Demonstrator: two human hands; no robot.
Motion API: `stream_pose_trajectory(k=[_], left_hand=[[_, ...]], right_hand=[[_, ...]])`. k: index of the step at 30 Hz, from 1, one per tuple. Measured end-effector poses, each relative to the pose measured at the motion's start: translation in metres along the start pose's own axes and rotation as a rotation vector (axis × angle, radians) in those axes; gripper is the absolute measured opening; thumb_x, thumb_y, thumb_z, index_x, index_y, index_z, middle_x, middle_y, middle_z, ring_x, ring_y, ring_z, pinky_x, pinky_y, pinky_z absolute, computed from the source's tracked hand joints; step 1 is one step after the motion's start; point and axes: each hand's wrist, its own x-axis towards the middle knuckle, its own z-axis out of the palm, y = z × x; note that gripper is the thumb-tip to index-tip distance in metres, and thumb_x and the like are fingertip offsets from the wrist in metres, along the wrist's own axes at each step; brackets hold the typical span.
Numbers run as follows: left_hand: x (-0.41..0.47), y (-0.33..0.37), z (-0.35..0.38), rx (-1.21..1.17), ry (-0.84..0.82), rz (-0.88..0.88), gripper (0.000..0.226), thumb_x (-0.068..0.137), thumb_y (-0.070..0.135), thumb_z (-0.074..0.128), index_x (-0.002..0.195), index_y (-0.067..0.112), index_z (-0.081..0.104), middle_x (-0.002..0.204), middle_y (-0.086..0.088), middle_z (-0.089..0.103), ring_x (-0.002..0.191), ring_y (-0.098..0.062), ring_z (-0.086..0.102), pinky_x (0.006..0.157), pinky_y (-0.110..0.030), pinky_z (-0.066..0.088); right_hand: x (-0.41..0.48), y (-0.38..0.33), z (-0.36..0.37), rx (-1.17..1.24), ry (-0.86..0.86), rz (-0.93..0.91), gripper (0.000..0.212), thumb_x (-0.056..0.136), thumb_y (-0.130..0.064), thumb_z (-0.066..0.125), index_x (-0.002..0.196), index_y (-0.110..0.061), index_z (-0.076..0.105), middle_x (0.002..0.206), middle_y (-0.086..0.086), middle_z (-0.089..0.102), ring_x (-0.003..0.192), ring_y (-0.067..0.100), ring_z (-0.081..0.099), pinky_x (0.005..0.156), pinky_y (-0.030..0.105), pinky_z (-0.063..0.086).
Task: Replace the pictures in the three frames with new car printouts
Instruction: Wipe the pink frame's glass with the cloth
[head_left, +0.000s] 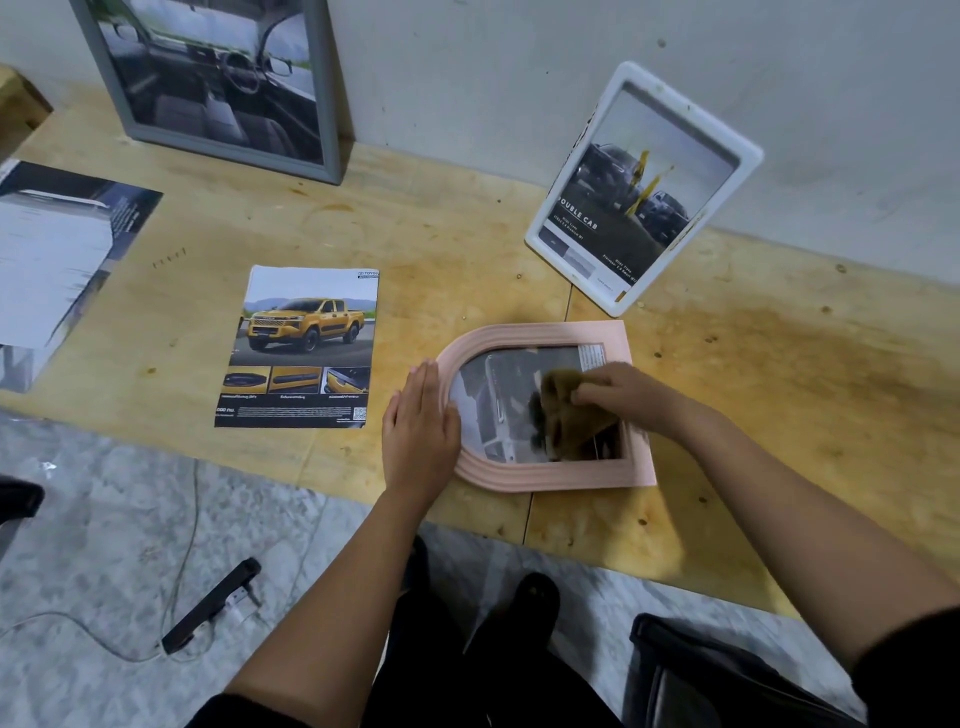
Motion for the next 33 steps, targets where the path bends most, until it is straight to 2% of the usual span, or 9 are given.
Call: stream_pose_trajectory(k=[5, 7, 10, 12, 19, 22, 25, 28, 33], left_hand=[[0.000, 0.000, -0.001, 0.003, -0.005, 0.001, 0.059, 0.091, 0.036, 0.022, 0.143, 0.009, 0.033, 0.148, -0.006, 0.038, 0.139, -0.020, 0.032, 0.111, -0.038, 0.024], [0.000, 0.001, -0.001, 0.001, -0.005, 0.001, 0.059, 0.091, 0.035, 0.023, 0.142, 0.008, 0.034, 0.147, -0.007, 0.039, 0.138, -0.021, 0.033, 0.111, -0.038, 0.025], [0.000, 0.001, 0.000, 0.013, 0.008, 0.004, 0.057, 0.091, 0.033, 0.025, 0.141, 0.007, 0.036, 0.145, -0.008, 0.042, 0.137, -0.021, 0.035, 0.110, -0.039, 0.027], [0.000, 0.001, 0.001, 0.016, 0.019, 0.005, 0.056, 0.092, 0.032, 0.027, 0.141, 0.007, 0.036, 0.145, -0.009, 0.042, 0.137, -0.022, 0.036, 0.110, -0.040, 0.027], [0.002, 0.002, 0.001, 0.002, -0.015, -0.029, 0.058, 0.092, 0.031, 0.028, 0.145, 0.011, 0.029, 0.151, -0.004, 0.034, 0.141, -0.017, 0.027, 0.114, -0.037, 0.018], [0.002, 0.003, -0.001, -0.020, -0.033, -0.046, 0.059, 0.092, 0.034, 0.026, 0.147, 0.013, 0.026, 0.153, -0.001, 0.030, 0.142, -0.014, 0.023, 0.115, -0.035, 0.013], [0.002, 0.005, -0.002, -0.034, -0.040, -0.051, 0.060, 0.091, 0.035, 0.025, 0.147, 0.014, 0.026, 0.153, 0.000, 0.029, 0.142, -0.013, 0.021, 0.115, -0.034, 0.013], [0.001, 0.005, -0.004, -0.038, -0.047, -0.047, 0.060, 0.091, 0.036, 0.024, 0.147, 0.014, 0.024, 0.153, 0.000, 0.028, 0.143, -0.012, 0.020, 0.115, -0.034, 0.011], [0.000, 0.007, -0.009, -0.059, -0.069, -0.036, 0.058, 0.094, 0.037, 0.024, 0.148, 0.014, 0.021, 0.154, -0.001, 0.026, 0.143, -0.014, 0.017, 0.116, -0.034, 0.010]], right_hand=[[0.010, -0.010, 0.022, -0.196, 0.838, -0.077, 0.033, 0.091, -0.034, 0.038, 0.085, -0.010, 0.060, 0.062, 0.006, 0.056, 0.061, 0.028, 0.056, 0.059, 0.036, 0.047], [0.007, -0.001, 0.044, -0.282, 0.719, -0.126, 0.034, 0.092, -0.035, 0.038, 0.101, -0.012, 0.060, 0.066, 0.000, 0.056, 0.069, 0.029, 0.059, 0.063, 0.035, 0.046], [-0.002, 0.009, 0.078, -0.205, 0.497, -0.213, 0.042, 0.091, -0.028, 0.044, 0.128, -0.011, 0.053, 0.119, 0.011, 0.062, 0.109, 0.031, 0.052, 0.094, 0.039, 0.038], [-0.003, 0.012, 0.085, -0.194, 0.436, -0.212, 0.050, 0.089, -0.034, 0.041, 0.135, -0.013, 0.047, 0.128, 0.010, 0.056, 0.115, 0.027, 0.048, 0.090, 0.030, 0.034], [-0.016, 0.019, 0.054, -0.209, 0.030, -0.258, 0.037, 0.087, -0.041, 0.040, 0.103, -0.012, 0.058, 0.091, 0.007, 0.066, 0.080, 0.018, 0.057, 0.068, 0.029, 0.037], [-0.022, 0.024, 0.027, -0.297, 0.005, -0.233, 0.026, 0.086, -0.041, 0.041, 0.070, -0.022, 0.047, 0.061, -0.006, 0.051, 0.055, 0.003, 0.045, 0.055, 0.022, 0.029], [-0.025, 0.020, 0.003, -0.399, -0.014, -0.130, 0.032, 0.090, -0.039, 0.046, 0.067, -0.016, 0.048, 0.061, -0.002, 0.051, 0.055, 0.009, 0.044, 0.057, 0.027, 0.031], [-0.027, 0.004, -0.021, -0.646, 0.112, -0.024, 0.029, 0.093, -0.033, 0.046, 0.085, -0.011, 0.061, 0.083, 0.008, 0.064, 0.076, 0.025, 0.056, 0.066, 0.035, 0.039], [-0.074, 0.027, -0.055, -0.535, 0.782, 0.138, 0.032, 0.097, -0.038, 0.040, 0.109, -0.012, 0.054, 0.100, 0.016, 0.065, 0.090, 0.036, 0.059, 0.062, 0.034, 0.038]])
